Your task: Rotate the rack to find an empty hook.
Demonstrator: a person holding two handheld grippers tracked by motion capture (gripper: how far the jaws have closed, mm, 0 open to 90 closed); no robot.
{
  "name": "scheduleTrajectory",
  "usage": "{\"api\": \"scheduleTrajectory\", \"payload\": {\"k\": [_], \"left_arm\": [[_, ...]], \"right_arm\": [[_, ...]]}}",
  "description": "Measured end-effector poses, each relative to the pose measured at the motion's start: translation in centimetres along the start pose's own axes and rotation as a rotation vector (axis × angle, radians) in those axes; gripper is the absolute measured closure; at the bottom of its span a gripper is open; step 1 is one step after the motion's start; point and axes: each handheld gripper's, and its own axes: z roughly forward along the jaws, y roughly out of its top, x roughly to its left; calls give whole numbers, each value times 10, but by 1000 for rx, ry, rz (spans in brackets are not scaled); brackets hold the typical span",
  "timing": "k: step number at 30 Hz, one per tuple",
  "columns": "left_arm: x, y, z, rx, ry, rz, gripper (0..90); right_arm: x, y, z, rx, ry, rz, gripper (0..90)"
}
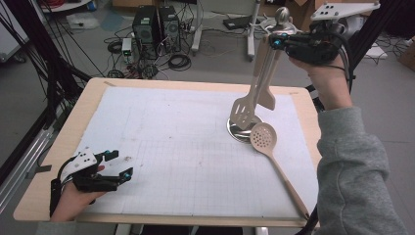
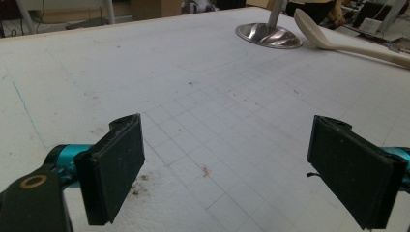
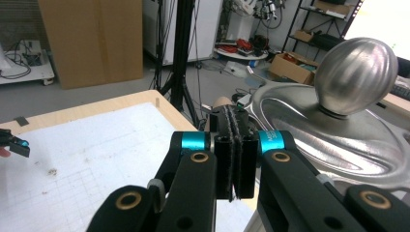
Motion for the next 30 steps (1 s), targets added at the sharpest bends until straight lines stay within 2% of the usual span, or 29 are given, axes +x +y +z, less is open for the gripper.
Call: {"api": "scheduleTrajectory", "payload": {"k": [3,4,9,16,23,30], "left_arm": [[0,0,1,-1,-2,-1,135],[-1,0,1,-1,-2,-1,135],[-1,1,0,-5,-6,0,135],[-1,2,0,-6,-9,5,135],[-3,3,0,-3,-10,11,135],[-2,6,-2,-17,-2,17,135]], "right_arm": [[2,1,3,6,-4,9,896],[2,1,4,2,-1,-3,896],[6,3,9,9,-6,3,896],[8,5,12,14,-23,-12,896],[12,1,-2,-9,-14,-6,896],[20,-17,-21,-15,2,-16,889]]}}
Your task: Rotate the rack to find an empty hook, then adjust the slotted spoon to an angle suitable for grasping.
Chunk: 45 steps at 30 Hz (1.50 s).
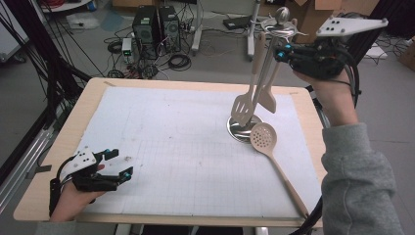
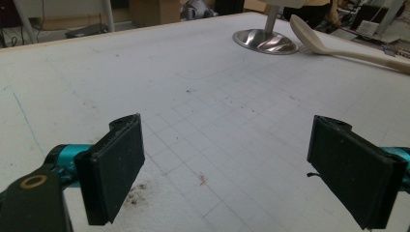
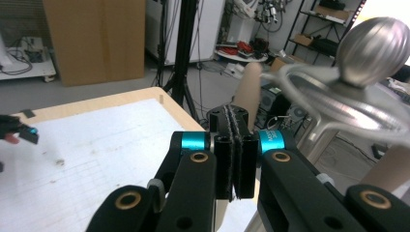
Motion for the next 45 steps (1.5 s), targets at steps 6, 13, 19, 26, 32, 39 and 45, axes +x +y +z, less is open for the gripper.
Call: {"api": "scheduleTrajectory", "payload": {"k": [6,13,19,26,32,39,45], "left_arm": [[0,2,1,-2,1,6,135],[2,6,3,-12,4,9,135],[3,11,1,-33,9,12,135],[3,15,0,-48,10,13,135],[2,18,1,-60,3,14,135],[-2,21,2,-69,-1,22,135],[-2,22,6,-69,-8,21,135]], "right_arm": [[11,-19,-11,-29,26,10,838],[24,-41,-20,-65,31,52,542],[33,-61,-27,-95,31,98,291],[45,-81,-31,-95,99,100,146],[51,-96,-37,-114,148,99,132],[53,-120,-43,-106,157,111,131],[54,-139,-42,-60,153,110,134]]}}
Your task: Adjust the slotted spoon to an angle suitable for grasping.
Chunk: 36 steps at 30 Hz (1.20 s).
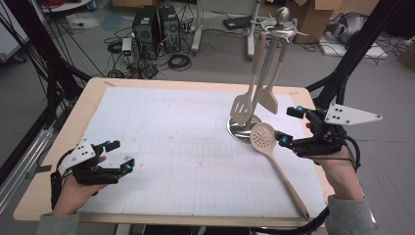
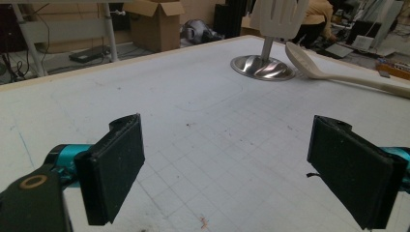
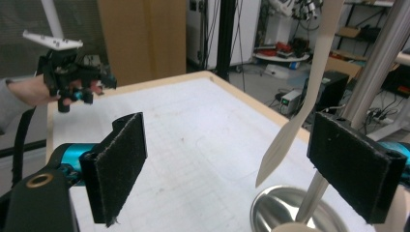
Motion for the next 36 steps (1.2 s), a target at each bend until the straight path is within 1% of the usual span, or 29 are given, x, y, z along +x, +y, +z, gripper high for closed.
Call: {"api": "scheduleTrajectory", "payload": {"k": [7,10,12,15,18,21,23,27,29,32,36], "left_arm": [[-1,2,5,5,-10,13,135],[-2,2,7,6,-11,13,135],[-2,2,8,8,-15,13,135],[-2,3,11,3,-16,15,135],[-2,3,12,-1,-19,16,135],[-2,3,13,1,-21,14,135],[-3,3,14,6,-23,17,135],[-3,2,15,11,-24,20,135],[-3,2,16,14,-26,18,135],[-4,1,17,18,-30,18,135],[-4,0,18,22,-30,18,135]], "right_arm": [[1,-19,-4,49,0,-7,152],[1,-29,-8,65,1,-16,185],[0,-37,-12,76,9,-12,204],[-2,-48,-16,89,8,-4,240],[-4,-62,-20,109,13,4,324],[-5,-76,-23,134,-8,-11,430],[-4,-84,-25,149,-17,-11,488],[-4,-98,-28,156,-8,-6,617],[-4,-104,-30,148,-7,0,697],[-5,-112,-33,148,-19,6,798],[-8,-125,-36,179,-17,30,852]]}}
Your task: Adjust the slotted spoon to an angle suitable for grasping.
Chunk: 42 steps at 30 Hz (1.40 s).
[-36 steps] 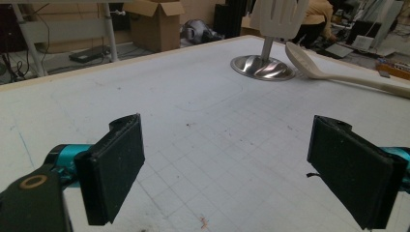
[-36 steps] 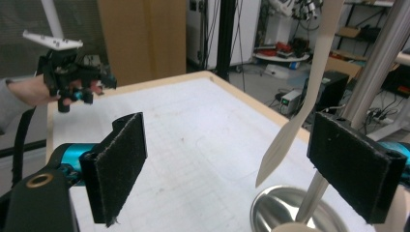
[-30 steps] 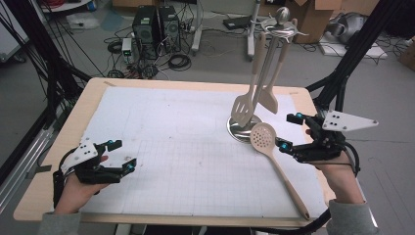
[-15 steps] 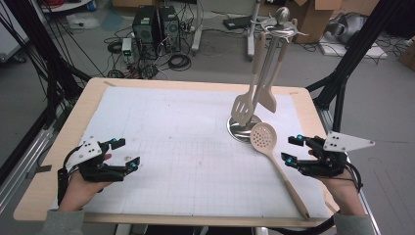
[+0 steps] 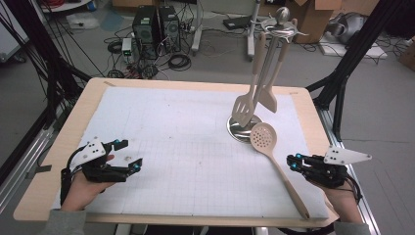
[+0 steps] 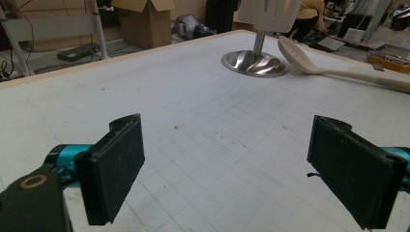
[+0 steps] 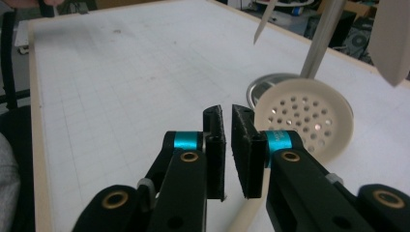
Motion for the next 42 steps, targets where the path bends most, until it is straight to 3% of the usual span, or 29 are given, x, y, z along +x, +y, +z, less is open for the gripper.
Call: {"api": "scheduleTrajectory", "payload": {"k": [25,35,42], "left_arm": [[-2,-3,4,17,-7,2,136],[-2,-4,6,24,-9,-1,136],[-2,-4,6,29,-10,0,136]], "right_arm": [[-10,-60,0,176,21,53,895],[-12,-74,2,217,34,83,895],[-11,-77,2,211,47,91,896]]}}
